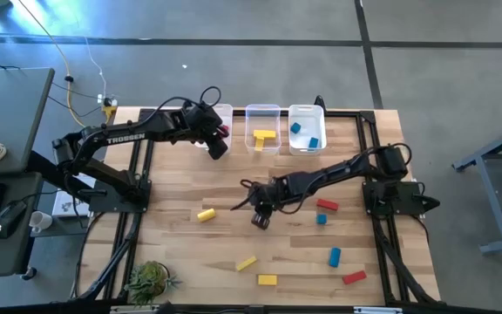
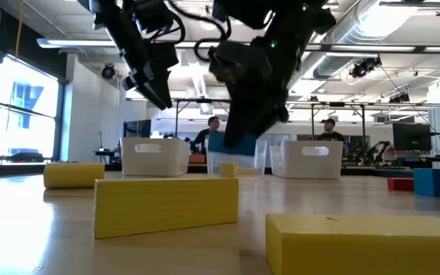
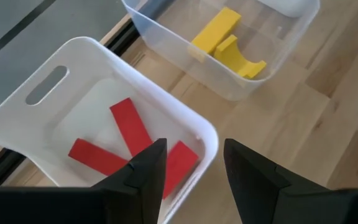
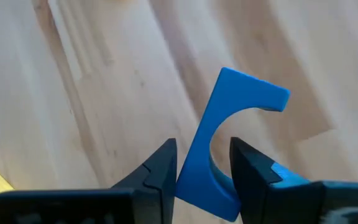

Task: Sort & place blocks by color
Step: Put the blue arch block into the right white bin

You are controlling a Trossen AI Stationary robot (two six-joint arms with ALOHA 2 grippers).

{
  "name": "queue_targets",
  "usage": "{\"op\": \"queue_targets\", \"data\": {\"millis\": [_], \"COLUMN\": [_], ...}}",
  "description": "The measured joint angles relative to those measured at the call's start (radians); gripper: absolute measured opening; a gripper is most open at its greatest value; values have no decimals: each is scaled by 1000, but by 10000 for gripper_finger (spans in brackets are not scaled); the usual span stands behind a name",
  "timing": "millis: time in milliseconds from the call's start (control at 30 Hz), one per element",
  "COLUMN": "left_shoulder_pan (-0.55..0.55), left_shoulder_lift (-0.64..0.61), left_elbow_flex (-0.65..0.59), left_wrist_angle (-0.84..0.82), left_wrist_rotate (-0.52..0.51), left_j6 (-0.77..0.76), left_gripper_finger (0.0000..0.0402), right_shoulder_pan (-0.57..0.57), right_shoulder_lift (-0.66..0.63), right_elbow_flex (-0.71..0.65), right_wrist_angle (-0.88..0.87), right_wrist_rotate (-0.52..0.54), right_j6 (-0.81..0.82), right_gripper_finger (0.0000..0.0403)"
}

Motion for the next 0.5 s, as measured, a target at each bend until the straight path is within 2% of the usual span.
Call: {"op": "queue_targets", "data": {"millis": [233, 500], "left_shoulder_pan": [-53, -142], "left_shoulder_lift": [0, 0], "left_elbow_flex": [0, -2], "left_wrist_angle": [-8, -40], "left_wrist_rotate": [2, 14], "left_j6": [-1, -3], "left_gripper_finger": [147, 149], "right_shoulder_pan": [-70, -201], "right_shoulder_lift": [-116, -214], "right_elbow_flex": [0, 1], "right_wrist_angle": [-112, -238], "right_wrist_rotate": [118, 248], "right_j6": [-68, -143], "right_gripper_finger": [99, 99]}}
